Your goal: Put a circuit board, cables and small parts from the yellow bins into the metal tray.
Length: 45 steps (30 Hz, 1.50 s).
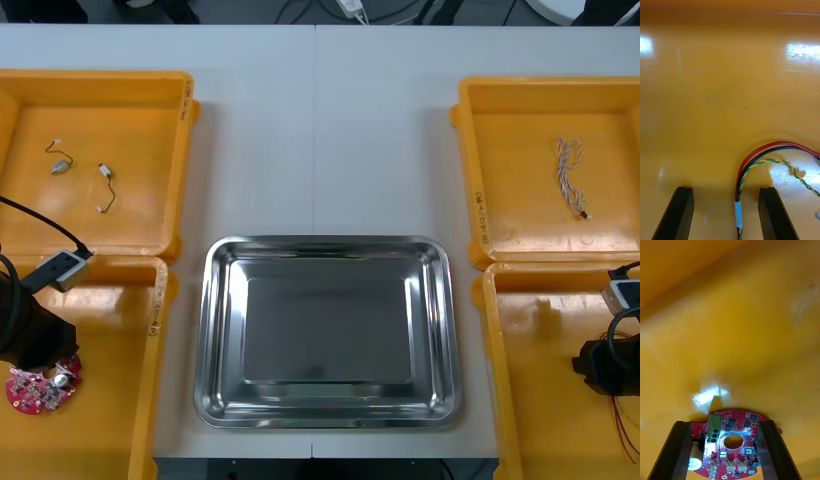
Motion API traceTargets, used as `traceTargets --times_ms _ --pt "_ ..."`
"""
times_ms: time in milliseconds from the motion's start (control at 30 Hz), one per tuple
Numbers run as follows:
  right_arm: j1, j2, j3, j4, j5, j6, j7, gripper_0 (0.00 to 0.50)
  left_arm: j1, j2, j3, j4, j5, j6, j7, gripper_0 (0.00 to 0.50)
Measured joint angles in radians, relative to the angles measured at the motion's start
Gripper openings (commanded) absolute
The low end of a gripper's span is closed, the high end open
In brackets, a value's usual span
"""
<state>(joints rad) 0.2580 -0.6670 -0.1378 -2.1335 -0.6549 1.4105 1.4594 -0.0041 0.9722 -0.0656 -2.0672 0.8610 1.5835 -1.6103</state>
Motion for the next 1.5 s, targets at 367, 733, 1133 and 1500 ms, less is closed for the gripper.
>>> traceTargets --times_ms 367,733,1133,1500 --pt "0.022 0.0 0.0 0.013 -0.012 -0.08 0.0 0.194 0.04 0.001 0.0 0.0 -0.026 -0.051 0.0 0.5" --pt "0.025 0.0 0.0 0.013 -0.016 -0.086 0.0 0.0 0.065 0.002 0.0 0.0 -0.04 -0.099 -0.001 0.5" --pt "-0.029 0.0 -0.039 -0.014 -0.036 0.114 0.0 0.0 0.076 0.002 -0.011 0.001 -0.045 -0.132 -0.003 0.5" --pt "-0.215 0.0 -0.192 -0.116 -0.065 0.45 0.0 0.0 0.098 0.004 -0.011 0.001 -0.059 -0.152 -0.004 0.5"
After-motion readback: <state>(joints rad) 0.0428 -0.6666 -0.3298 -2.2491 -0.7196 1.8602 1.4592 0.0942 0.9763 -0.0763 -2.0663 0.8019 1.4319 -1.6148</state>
